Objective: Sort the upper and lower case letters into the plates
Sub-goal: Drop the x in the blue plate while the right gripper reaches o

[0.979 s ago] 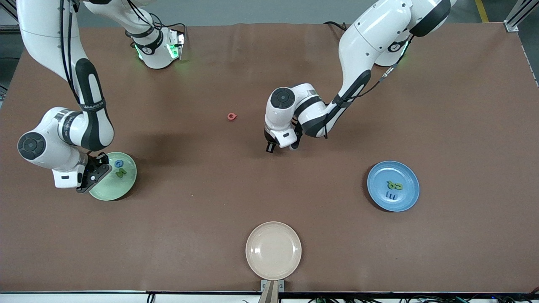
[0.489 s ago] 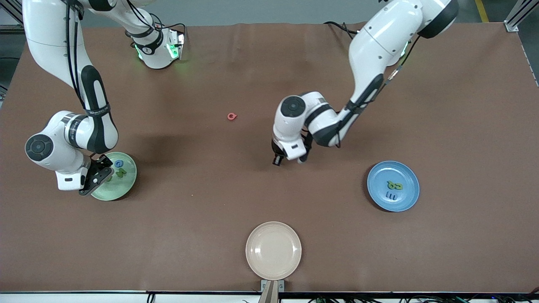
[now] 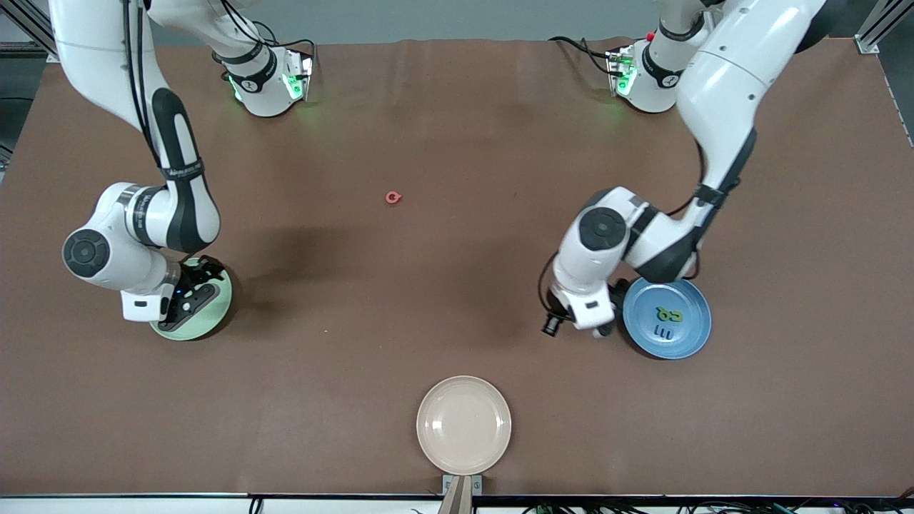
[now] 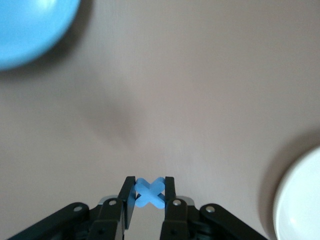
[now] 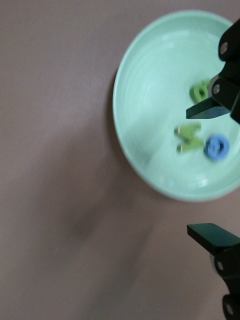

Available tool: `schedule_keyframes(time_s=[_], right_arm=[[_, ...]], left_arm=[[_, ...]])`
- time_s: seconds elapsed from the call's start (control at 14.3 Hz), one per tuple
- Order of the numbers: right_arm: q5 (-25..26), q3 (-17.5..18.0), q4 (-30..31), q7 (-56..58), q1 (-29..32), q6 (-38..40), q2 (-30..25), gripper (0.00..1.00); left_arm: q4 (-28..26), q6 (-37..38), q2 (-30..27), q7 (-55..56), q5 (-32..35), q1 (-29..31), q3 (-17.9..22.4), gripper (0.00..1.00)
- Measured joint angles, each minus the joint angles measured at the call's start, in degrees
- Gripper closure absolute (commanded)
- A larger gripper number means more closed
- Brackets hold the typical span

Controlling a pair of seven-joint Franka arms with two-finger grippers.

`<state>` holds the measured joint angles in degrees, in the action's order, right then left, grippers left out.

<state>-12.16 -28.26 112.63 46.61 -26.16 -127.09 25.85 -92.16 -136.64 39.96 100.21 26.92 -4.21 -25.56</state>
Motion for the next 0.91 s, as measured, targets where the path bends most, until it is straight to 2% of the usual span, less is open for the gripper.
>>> schedule_keyframes(time_s=[0.14, 0.49, 0.63, 0.7, 0.77, 0.84, 0.91], right_arm=[[-0.03, 0.05, 0.55, -9.57, -3.29, 3.12, -2.58, 0.06], [-0.12, 0.18, 6.28, -36.48, -13.44, 3.9, -8.61, 0.01], [-0.14, 0.28, 8.76, -47.22, -18.67, 3.11, -10.57, 0.01], [-0.16, 0.33, 10.08, -52.78, -21.69, 1.77, -11.27, 0.0], [-0.17, 0.39, 11.43, -58.62, -24.98, -0.17, -11.72, 0.0], [-0.16, 0.51, 12.77, -64.42, -28.48, -2.61, -11.89, 0.0], [-0.17, 0.66, 14.2, -69.42, -31.98, -5.51, -11.89, 0.0]], left_arm=[[0.52, 1.98, -0.03, -6.62, 0.0, 3.12, -0.03, 1.0], [0.48, 5.14, -0.06, -21.19, 0.0, 11.72, -0.04, 0.99], [0.39, 7.81, -0.06, -23.71, 0.0, 13.17, -0.09, 0.89], [0.35, 9.46, -0.06, -24.66, 0.0, 13.6, -0.11, 0.62], [0.24, 10.8, -0.06, -25.18, 0.0, 13.96, -0.11, 0.13], [-0.01, 11.66, -0.06, -25.45, 0.0, 14.3, -0.11, 0.0], [-0.29, 11.94, -0.06, -25.54, 0.0, 14.59, -0.12, 0.0]])
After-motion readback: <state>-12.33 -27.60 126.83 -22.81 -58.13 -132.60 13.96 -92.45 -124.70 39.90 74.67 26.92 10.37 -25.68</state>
